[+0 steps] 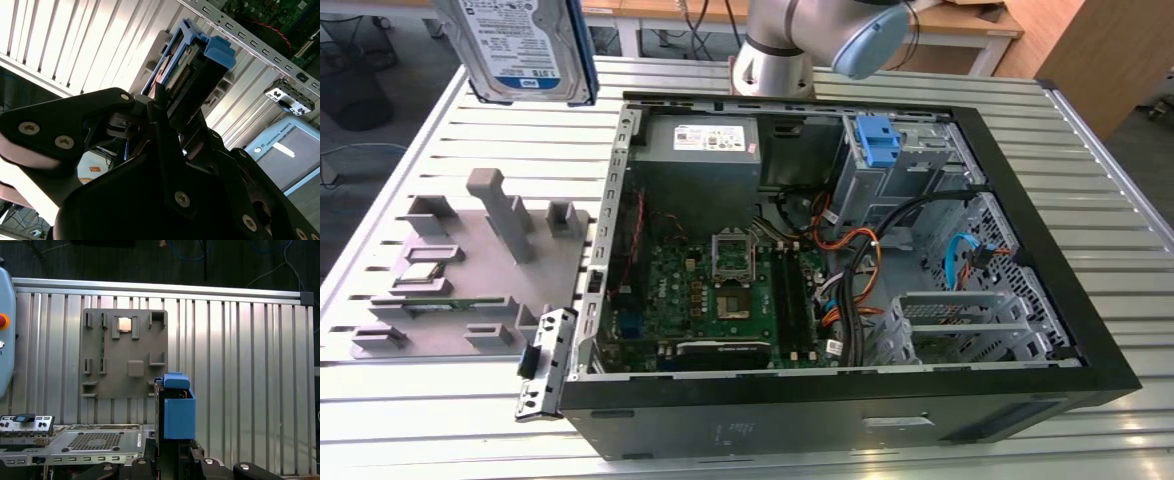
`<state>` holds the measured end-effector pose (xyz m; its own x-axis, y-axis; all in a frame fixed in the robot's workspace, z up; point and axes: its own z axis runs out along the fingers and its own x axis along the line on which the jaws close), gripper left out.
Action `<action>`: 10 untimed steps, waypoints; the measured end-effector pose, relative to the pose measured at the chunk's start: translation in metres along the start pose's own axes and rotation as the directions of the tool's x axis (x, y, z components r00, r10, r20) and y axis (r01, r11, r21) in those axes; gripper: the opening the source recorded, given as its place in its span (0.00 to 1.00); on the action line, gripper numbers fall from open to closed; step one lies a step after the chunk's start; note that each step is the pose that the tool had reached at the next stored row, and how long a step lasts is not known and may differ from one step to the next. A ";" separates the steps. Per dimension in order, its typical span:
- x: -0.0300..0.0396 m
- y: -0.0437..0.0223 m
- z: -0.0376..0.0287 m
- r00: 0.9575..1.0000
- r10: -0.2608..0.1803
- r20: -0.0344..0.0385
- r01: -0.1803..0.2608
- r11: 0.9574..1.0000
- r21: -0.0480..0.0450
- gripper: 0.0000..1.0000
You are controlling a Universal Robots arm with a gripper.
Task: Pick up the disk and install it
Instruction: 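Pick up the disk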
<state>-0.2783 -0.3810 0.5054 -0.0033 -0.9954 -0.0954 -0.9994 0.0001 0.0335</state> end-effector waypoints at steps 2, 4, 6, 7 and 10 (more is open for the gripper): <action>0.0004 -0.0055 0.0001 1.000 0.000 0.000 0.000 1.000 -0.001 0.35; 0.0006 -0.0113 0.0002 1.000 0.000 0.000 0.000 1.000 -0.001 0.35; 0.0008 -0.0175 0.0002 1.000 0.000 0.000 0.000 1.000 -0.002 0.35; 0.0009 -0.0208 0.0003 1.000 0.000 0.000 0.000 1.000 -0.002 0.35; 0.0011 -0.0307 0.0003 1.000 0.000 0.000 0.000 1.000 -0.003 0.35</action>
<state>-0.2477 -0.3821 0.5040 -0.0037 -0.9954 -0.0954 -0.9993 0.0003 0.0363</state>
